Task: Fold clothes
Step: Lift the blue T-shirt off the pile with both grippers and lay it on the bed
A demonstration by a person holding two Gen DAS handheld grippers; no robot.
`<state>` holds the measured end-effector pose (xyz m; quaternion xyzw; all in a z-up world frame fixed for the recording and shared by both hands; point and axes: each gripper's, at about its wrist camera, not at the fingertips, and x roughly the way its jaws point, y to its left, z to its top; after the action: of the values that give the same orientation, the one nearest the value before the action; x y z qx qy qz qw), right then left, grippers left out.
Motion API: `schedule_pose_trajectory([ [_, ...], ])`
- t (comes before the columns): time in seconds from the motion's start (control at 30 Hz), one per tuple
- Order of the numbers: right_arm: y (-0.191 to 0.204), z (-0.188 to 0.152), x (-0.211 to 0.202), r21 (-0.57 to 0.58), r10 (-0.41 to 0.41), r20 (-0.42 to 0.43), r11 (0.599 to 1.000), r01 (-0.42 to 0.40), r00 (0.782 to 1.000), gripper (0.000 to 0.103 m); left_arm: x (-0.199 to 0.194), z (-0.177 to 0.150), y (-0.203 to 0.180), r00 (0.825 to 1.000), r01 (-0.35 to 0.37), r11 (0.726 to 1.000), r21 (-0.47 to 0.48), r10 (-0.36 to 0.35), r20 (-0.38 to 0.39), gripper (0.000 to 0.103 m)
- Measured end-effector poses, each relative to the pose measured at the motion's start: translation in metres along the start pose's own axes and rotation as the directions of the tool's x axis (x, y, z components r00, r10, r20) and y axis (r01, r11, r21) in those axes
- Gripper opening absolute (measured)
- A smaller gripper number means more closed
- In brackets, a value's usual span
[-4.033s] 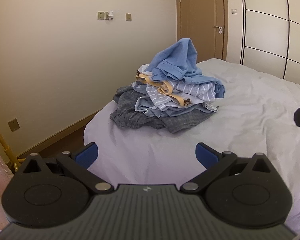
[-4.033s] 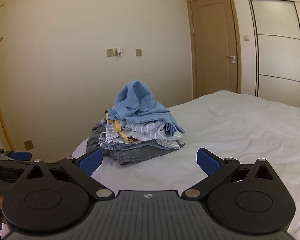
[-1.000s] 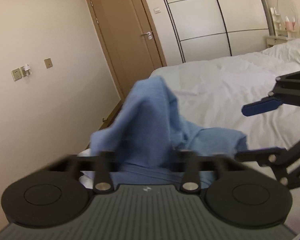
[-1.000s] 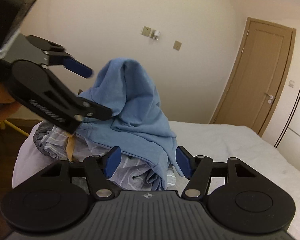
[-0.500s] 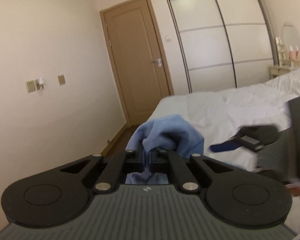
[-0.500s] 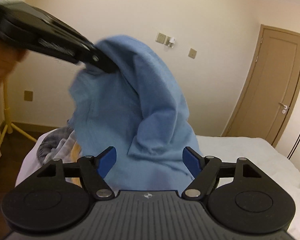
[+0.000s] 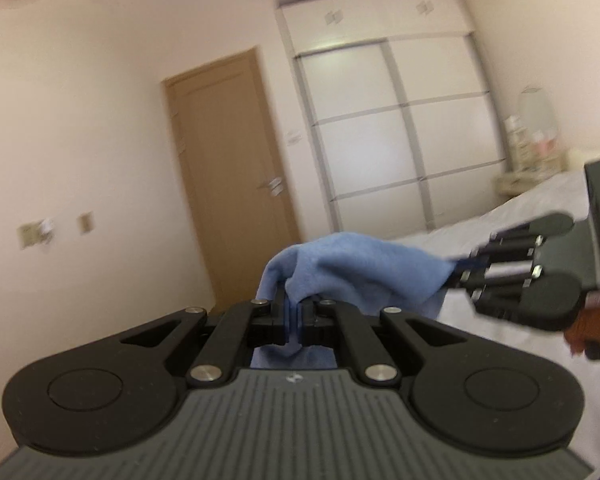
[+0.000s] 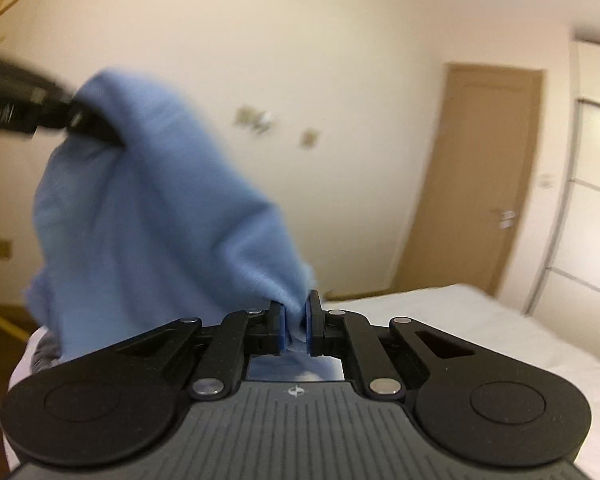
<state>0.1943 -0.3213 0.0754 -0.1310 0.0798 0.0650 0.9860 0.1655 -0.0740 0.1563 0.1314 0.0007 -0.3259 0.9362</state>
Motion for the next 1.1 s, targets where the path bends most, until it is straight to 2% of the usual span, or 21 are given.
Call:
schedule_pose_trajectory([
  [0.07,-0.023,0.008,-0.04,-0.016,-0.073,0.038,0.997,0.074,0.997,0.005,-0.009,0.015,-0.023,0.997,0.067,0.998,-0.003,-0.066,0.04,0.002],
  [0.17,-0.053,0.018,-0.11,-0.035,-0.178,0.073,0.983,0.181,0.981,0.005,-0.025,0.034,-0.058,0.982,0.17,0.985,-0.005,-0.169,0.086,0.002],
  [0.37,-0.084,0.019,-0.251,-0.057,-0.336,0.101,0.938,0.342,0.937,0.004,-0.056,0.059,-0.127,0.926,0.357,0.934,0.004,-0.355,0.13,0.002],
  [0.47,-0.09,0.005,-0.315,-0.041,-0.39,0.081,0.918,0.394,0.917,0.004,-0.052,0.057,-0.168,0.893,0.44,0.898,0.004,-0.439,0.097,0.002],
  [0.6,-0.104,-0.028,-0.37,-0.024,-0.483,0.001,0.876,0.482,0.876,0.004,-0.014,0.045,-0.23,0.839,0.544,0.839,-0.018,-0.544,-0.016,0.003],
  [0.67,-0.118,-0.048,-0.384,0.006,-0.517,-0.053,0.856,0.518,0.855,0.004,0.015,0.039,-0.259,0.81,0.581,0.814,-0.025,-0.581,-0.079,0.003],
  [0.73,-0.132,-0.068,-0.39,0.031,-0.541,-0.1,0.837,0.546,0.835,0.004,0.048,0.037,-0.279,0.791,0.6,0.799,-0.038,-0.6,-0.119,0.003],
  [0.8,-0.146,-0.083,-0.382,0.038,-0.566,-0.131,0.818,0.574,0.814,0.003,0.077,0.034,-0.287,0.782,0.609,0.791,-0.064,-0.612,-0.118,0.003],
  [0.87,-0.162,-0.093,-0.386,0.023,-0.6,-0.146,0.793,0.609,0.787,0.003,0.091,0.037,-0.297,0.785,0.611,0.789,-0.068,-0.614,-0.081,0.004],
  [0.97,-0.179,-0.102,-0.398,0.006,-0.643,-0.137,0.76,0.65,0.754,0.003,0.092,0.043,-0.312,0.797,0.602,0.797,-0.034,-0.603,-0.034,0.019],
  [1.03,-0.17,-0.102,-0.396,-0.013,-0.649,-0.119,0.758,0.653,0.751,0.003,0.093,0.032,-0.321,0.803,0.593,0.805,-0.024,-0.593,-0.057,0.046],
  [1.1,-0.159,-0.103,-0.39,-0.01,-0.613,-0.121,0.787,0.617,0.781,0.003,0.093,0.015,-0.328,0.807,0.584,0.812,-0.019,-0.583,-0.098,0.052],
])
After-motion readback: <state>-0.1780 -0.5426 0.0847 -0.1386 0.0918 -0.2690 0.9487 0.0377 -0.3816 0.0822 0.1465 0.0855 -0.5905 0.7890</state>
